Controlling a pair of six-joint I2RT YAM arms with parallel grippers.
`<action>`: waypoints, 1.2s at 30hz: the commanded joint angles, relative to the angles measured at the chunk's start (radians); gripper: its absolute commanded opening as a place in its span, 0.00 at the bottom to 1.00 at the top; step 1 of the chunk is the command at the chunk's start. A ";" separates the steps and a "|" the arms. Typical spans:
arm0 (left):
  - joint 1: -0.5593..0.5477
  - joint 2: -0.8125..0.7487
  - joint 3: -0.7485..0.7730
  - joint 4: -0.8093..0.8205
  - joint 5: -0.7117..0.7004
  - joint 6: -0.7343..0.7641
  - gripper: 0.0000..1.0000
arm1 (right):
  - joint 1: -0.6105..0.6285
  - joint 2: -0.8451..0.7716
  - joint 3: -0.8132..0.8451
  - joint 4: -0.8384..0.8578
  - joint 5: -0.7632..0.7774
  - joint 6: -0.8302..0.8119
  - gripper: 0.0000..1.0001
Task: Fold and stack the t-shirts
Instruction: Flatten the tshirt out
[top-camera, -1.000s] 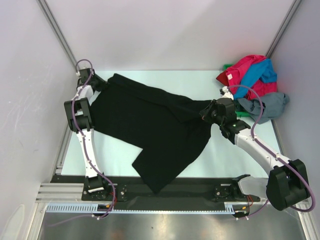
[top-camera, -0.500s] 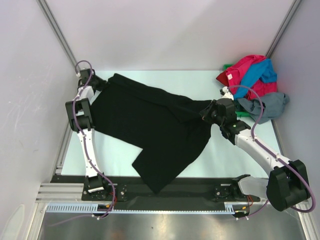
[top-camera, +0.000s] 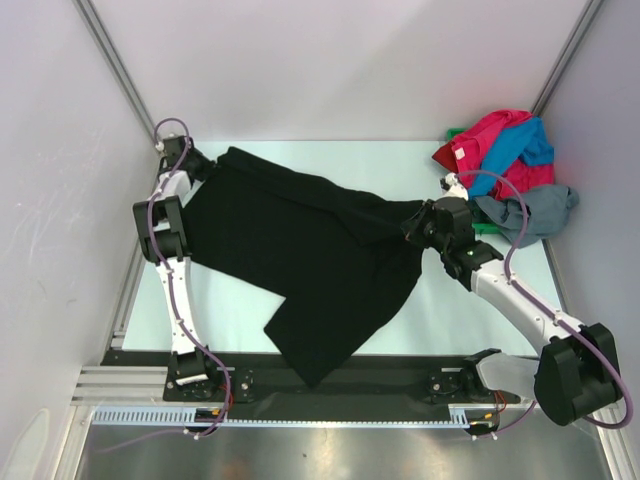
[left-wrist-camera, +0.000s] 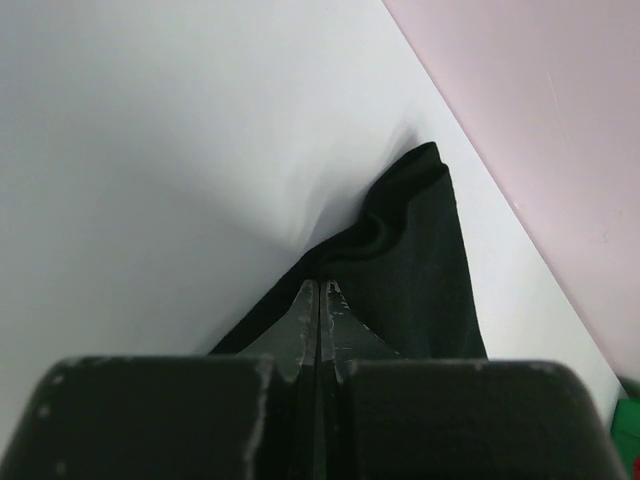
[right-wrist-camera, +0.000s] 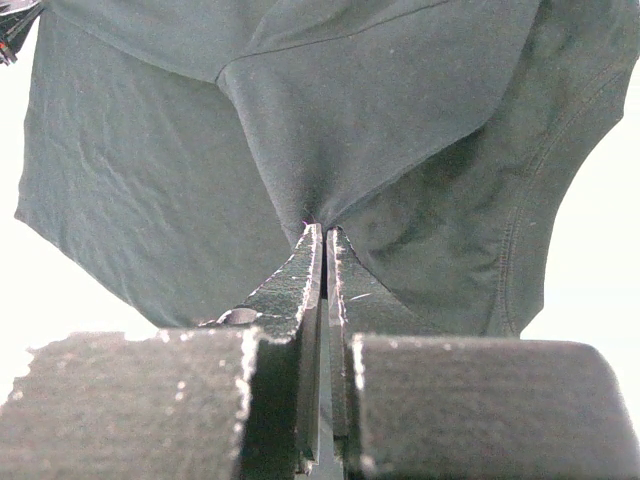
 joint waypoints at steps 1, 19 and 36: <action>-0.013 -0.076 0.047 -0.021 -0.011 0.034 0.00 | 0.002 -0.039 0.029 0.001 0.026 -0.022 0.00; 0.014 -0.153 0.013 -0.032 -0.025 0.067 0.00 | 0.004 -0.079 0.019 -0.044 0.014 -0.020 0.00; 0.020 -0.067 0.019 -0.085 -0.055 0.085 0.02 | 0.013 -0.022 -0.056 0.004 -0.019 0.026 0.00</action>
